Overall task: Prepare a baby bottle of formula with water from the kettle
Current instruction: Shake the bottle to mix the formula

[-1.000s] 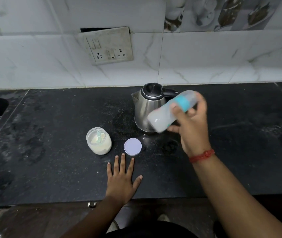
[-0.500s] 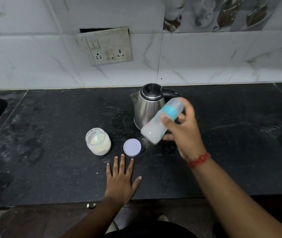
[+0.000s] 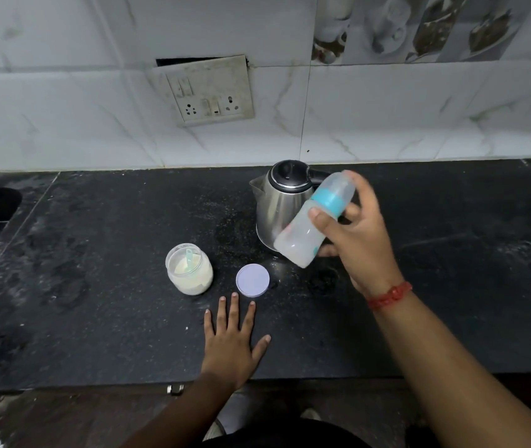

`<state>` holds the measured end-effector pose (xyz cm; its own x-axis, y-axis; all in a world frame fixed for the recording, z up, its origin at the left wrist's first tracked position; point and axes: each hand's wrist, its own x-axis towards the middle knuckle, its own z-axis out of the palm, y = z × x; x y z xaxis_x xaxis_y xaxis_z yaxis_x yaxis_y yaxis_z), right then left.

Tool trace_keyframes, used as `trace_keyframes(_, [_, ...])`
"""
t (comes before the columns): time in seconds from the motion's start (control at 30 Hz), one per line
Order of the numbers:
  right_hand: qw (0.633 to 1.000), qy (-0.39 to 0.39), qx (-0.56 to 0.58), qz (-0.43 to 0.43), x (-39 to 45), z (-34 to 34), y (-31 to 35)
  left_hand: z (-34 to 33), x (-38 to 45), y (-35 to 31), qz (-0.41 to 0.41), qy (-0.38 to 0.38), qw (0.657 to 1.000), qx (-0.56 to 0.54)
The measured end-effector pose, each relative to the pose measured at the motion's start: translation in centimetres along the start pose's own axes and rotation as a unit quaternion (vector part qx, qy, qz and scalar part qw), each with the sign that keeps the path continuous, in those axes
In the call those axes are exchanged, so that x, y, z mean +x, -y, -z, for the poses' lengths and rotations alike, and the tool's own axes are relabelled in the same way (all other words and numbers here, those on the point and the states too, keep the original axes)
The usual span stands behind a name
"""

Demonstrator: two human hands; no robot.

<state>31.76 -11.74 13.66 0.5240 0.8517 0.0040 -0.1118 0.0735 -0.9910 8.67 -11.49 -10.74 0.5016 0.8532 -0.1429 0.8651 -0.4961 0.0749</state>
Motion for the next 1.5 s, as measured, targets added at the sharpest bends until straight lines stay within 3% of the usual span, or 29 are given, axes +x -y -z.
trace_keyframes(0.13, [0.988,-0.125,0.084,0.012,0.3,0.4,-0.2,0.0,0.0,-0.1,-0.002,0.0,1.0,-0.001])
trace_keyframes(0.27, [1.0,-0.002,-0.002,-0.016,-0.7,-0.6,-1.2,0.1,-0.1,0.0,-0.002,0.002,1.0,-0.002])
trace_keyframes(0.4, [0.989,-0.111,0.096,-0.001,-0.2,-0.7,-0.5,0.1,0.0,-0.1,-0.002,0.001,1.0,-0.004])
trace_keyframes(0.53, [1.0,0.004,0.013,-0.01,-0.2,-0.8,-0.2,0.1,-0.1,0.1,-0.003,0.004,1.0,-0.003])
trace_keyframes(0.67, [0.99,-0.113,0.086,0.008,0.5,-0.1,0.2,0.0,0.0,0.0,-0.004,0.0,1.0,-0.005])
trace_keyframes(0.8, [1.0,0.02,-0.02,-0.013,-0.4,-0.3,-0.9,0.0,0.0,0.0,-0.003,0.002,1.0,-0.003])
trace_keyframes(0.93, [0.993,-0.101,0.067,0.004,-0.1,0.1,0.2,0.0,0.0,-0.1,-0.003,-0.001,1.0,-0.005])
trace_keyframes(1.03, [0.999,-0.045,0.009,-0.004,0.0,0.5,0.4,0.0,0.0,0.1,-0.003,0.003,1.0,-0.007])
trace_keyframes(1.17, [0.986,-0.142,0.083,0.012,0.6,1.5,0.9,0.0,0.0,0.0,-0.003,0.002,1.0,-0.005])
trace_keyframes(1.3, [1.0,-0.019,-0.018,-0.01,-0.1,0.9,-0.4,0.0,0.0,0.1,-0.002,0.002,1.0,-0.005])
trace_keyframes(1.43, [0.994,-0.09,0.061,-0.029,-1.0,0.1,-1.9,0.0,0.0,0.0,-0.002,0.001,1.0,-0.006])
trace_keyframes(1.5, [0.999,-0.028,0.008,-0.04,-1.1,-0.2,-2.4,0.0,-0.1,0.1,-0.003,0.001,1.0,-0.005])
